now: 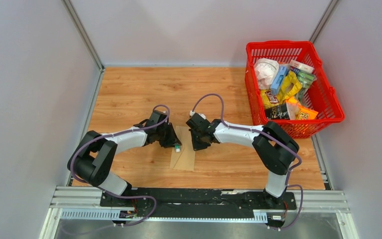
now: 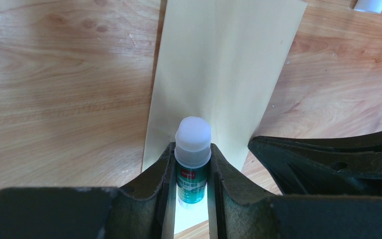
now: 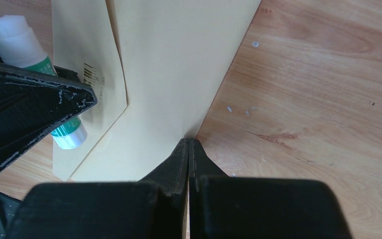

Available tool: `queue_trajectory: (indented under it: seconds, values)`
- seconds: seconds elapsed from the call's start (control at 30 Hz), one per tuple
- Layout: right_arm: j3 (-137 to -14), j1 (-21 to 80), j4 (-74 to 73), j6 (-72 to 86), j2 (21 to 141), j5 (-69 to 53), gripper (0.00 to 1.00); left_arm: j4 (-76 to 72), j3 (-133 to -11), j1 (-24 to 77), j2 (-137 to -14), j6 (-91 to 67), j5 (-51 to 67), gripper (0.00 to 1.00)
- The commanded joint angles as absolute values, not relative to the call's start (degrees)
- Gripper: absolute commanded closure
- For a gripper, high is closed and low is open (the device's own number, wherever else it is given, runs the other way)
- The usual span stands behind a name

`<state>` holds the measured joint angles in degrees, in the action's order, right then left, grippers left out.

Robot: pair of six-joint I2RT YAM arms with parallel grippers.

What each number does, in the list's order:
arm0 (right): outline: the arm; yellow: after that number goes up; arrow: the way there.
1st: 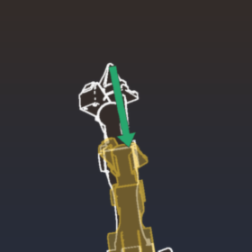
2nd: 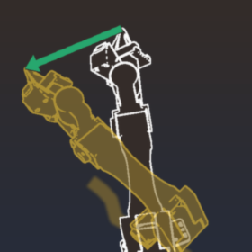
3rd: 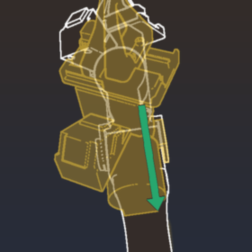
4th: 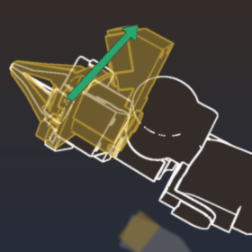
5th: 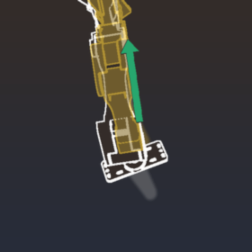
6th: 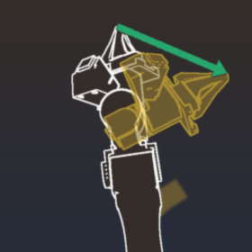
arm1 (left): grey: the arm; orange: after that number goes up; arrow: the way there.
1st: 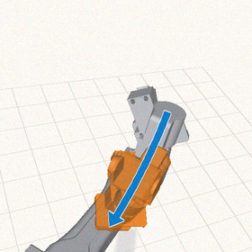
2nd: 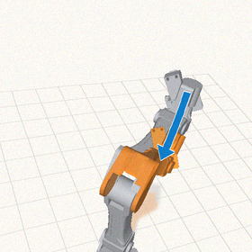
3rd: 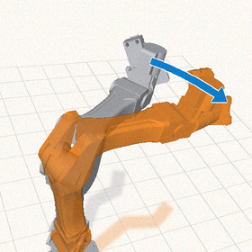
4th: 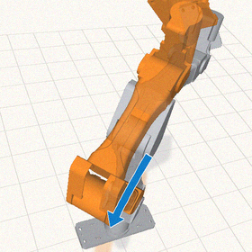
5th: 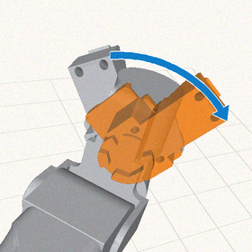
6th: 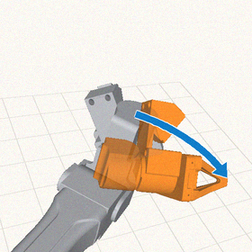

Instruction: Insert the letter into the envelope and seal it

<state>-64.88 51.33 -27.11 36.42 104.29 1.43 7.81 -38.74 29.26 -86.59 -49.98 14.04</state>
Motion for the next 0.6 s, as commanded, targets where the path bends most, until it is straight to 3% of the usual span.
queue_trajectory:
  seconds: [0.0,0.57]
  values:
    - [-67.1,51.8,-27.1,36.7,104.9,1.5,1.00,7.3,-40.6,30.3,-88.0,-50.3,13.3,1.00]
    - [-72.0,51.8,-25.2,36.4,103.1,-2.8,1.00,10.8,-39.8,30.7,-88.0,-49.8,8.4,1.00]
